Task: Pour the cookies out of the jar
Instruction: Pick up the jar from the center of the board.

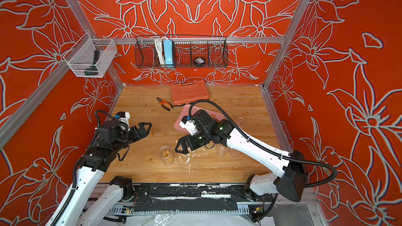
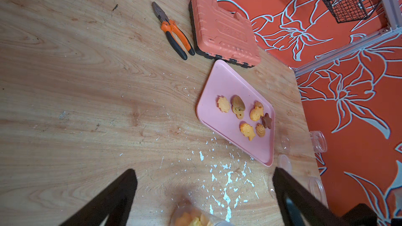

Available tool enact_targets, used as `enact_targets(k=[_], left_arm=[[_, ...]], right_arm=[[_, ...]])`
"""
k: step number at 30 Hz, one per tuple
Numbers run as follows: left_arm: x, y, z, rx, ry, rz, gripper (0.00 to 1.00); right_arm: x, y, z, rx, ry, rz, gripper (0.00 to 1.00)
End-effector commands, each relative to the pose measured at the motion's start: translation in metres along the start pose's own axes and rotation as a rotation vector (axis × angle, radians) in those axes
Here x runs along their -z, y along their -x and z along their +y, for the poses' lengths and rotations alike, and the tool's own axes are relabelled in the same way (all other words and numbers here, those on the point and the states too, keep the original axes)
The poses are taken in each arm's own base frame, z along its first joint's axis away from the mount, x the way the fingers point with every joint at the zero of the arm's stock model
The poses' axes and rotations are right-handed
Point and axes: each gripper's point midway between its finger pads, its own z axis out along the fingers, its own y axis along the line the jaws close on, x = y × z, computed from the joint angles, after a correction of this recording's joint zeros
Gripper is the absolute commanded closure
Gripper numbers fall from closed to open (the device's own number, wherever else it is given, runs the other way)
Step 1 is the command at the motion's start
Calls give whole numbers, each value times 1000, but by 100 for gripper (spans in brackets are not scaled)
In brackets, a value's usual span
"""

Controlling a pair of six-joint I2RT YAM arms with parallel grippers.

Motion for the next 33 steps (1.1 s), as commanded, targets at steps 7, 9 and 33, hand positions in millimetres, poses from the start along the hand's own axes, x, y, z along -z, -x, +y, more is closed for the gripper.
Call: enact_targets(k=[7, 9, 33], left_arm=[[6, 1, -2, -33, -10, -8, 2], [6, 0, -3, -33, -17, -3, 2], [10, -11, 2, -53, -11, 19, 2]], right_arm=[[-21, 3, 10, 147, -165, 86, 1], [-26, 3, 10, 167, -194, 104, 1], [-90, 9, 20, 289, -409, 225, 1]])
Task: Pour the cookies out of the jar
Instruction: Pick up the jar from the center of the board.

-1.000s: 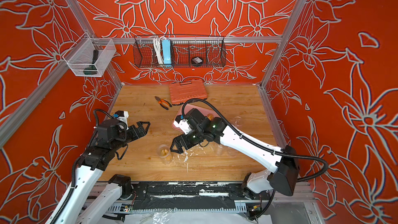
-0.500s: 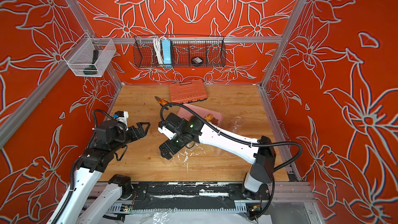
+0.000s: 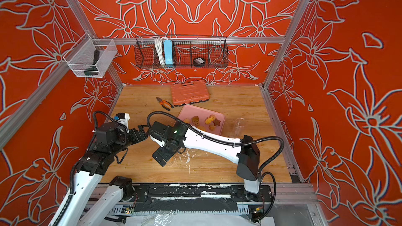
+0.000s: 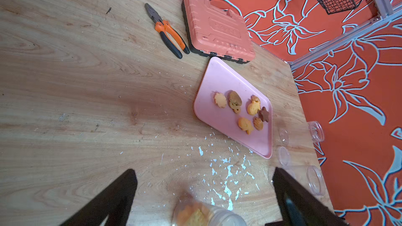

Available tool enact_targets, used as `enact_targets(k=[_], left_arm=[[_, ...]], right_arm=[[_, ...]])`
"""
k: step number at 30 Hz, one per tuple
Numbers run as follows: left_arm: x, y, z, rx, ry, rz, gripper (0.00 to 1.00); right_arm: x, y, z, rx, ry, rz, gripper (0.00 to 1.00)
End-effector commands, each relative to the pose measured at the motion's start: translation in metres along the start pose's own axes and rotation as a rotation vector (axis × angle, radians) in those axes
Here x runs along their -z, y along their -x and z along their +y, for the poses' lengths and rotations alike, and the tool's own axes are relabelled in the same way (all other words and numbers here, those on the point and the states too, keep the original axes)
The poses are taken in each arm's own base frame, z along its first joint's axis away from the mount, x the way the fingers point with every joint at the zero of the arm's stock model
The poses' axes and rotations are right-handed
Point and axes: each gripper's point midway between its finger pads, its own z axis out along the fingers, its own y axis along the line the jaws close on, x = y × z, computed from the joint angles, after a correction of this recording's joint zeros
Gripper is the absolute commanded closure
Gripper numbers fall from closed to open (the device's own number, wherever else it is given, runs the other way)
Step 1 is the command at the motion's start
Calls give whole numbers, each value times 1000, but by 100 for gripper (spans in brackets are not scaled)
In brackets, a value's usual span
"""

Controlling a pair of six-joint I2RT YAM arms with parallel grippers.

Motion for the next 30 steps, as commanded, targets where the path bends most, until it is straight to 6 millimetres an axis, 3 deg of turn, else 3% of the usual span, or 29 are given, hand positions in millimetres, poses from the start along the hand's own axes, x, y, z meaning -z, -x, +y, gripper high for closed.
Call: enact_targets(k=[1, 17, 22, 30], left_arm=[[1, -6, 5, -9, 15, 14, 2], [1, -6, 6, -22, 17, 13, 2], [4, -2, 18, -14, 91, -6, 2], [6, -1, 19, -21, 101, -11, 2]], right_arm=[[-4, 3, -5, -8, -57, 14, 1], [-35, 9, -13, -14, -158, 61, 1], [-42, 13, -12, -28, -158, 49, 1], [-49, 13, -25, -39, -232, 55, 8]])
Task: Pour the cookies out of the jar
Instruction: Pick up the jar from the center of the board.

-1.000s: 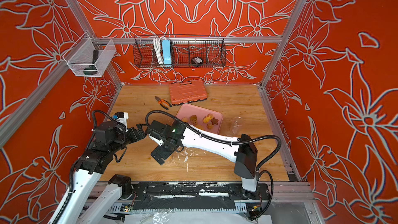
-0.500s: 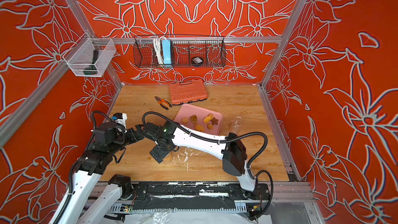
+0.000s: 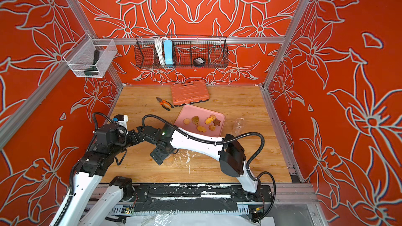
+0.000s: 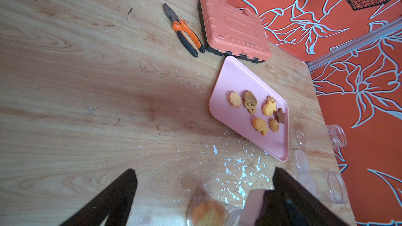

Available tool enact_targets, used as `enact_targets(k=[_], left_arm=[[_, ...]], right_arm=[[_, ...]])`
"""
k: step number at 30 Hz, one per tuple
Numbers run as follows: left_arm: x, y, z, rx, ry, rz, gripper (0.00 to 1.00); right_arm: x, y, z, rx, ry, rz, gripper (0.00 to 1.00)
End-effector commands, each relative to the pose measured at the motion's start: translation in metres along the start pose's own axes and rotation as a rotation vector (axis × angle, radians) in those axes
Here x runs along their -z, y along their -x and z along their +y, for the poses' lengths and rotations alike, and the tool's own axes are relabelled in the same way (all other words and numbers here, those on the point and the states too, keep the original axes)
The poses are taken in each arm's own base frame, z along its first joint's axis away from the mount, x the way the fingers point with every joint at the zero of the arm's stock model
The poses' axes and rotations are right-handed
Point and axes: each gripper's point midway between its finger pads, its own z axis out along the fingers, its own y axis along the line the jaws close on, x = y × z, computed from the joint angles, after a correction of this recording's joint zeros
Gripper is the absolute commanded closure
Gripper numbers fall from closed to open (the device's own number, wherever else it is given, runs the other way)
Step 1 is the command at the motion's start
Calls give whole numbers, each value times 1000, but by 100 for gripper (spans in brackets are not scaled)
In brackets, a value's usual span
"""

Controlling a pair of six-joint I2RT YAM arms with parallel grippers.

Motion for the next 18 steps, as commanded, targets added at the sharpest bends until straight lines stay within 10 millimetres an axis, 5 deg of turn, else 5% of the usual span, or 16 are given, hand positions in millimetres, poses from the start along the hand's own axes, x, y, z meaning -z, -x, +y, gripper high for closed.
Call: enact_targets(k=[1, 18], left_arm=[[5, 2, 2, -10, 17, -12, 2], [7, 2, 1, -20, 18, -1, 2]], right_arm=[[-7, 3, -8, -5, -74, 1, 8], [-29, 3, -10, -11, -90, 40, 17]])
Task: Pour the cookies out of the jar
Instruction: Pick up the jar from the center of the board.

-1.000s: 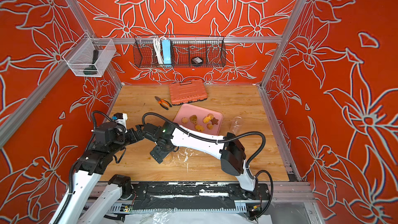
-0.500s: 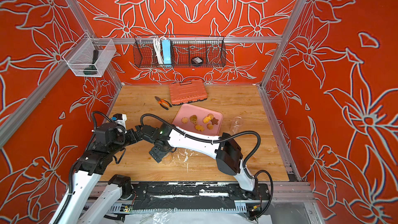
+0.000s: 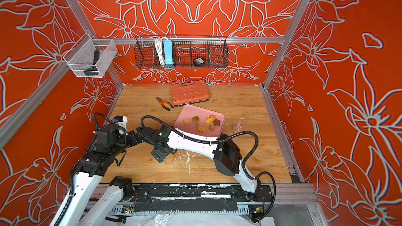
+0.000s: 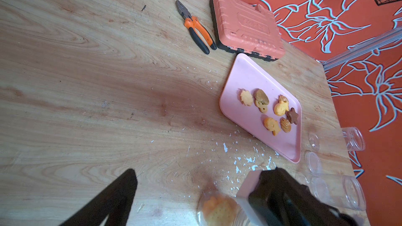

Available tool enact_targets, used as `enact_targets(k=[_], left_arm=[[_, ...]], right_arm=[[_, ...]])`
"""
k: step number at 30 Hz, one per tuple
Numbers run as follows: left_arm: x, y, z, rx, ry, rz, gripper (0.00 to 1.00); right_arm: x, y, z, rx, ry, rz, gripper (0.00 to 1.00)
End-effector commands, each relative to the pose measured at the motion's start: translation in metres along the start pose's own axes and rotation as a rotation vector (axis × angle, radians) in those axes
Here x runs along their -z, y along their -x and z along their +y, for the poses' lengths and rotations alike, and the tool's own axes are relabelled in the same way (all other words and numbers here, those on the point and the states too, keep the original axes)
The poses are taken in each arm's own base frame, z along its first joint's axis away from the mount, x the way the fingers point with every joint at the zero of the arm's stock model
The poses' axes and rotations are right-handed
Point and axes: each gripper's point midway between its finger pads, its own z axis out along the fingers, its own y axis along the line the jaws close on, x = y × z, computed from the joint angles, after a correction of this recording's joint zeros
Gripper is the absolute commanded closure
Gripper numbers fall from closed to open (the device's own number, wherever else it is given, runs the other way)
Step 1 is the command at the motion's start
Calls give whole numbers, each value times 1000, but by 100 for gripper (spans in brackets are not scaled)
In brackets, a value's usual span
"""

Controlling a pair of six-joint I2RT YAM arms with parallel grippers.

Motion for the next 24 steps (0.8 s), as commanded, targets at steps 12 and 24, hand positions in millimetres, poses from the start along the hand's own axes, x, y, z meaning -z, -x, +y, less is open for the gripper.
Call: enact_targets(k=[12, 24], left_arm=[[7, 7, -8, -15, -27, -18, 2], [8, 8, -9, -16, -34, -20, 2]], right_arm=[[-17, -11, -6, -14, -36, 60, 17], [0, -22, -18, -52, -40, 52, 35]])
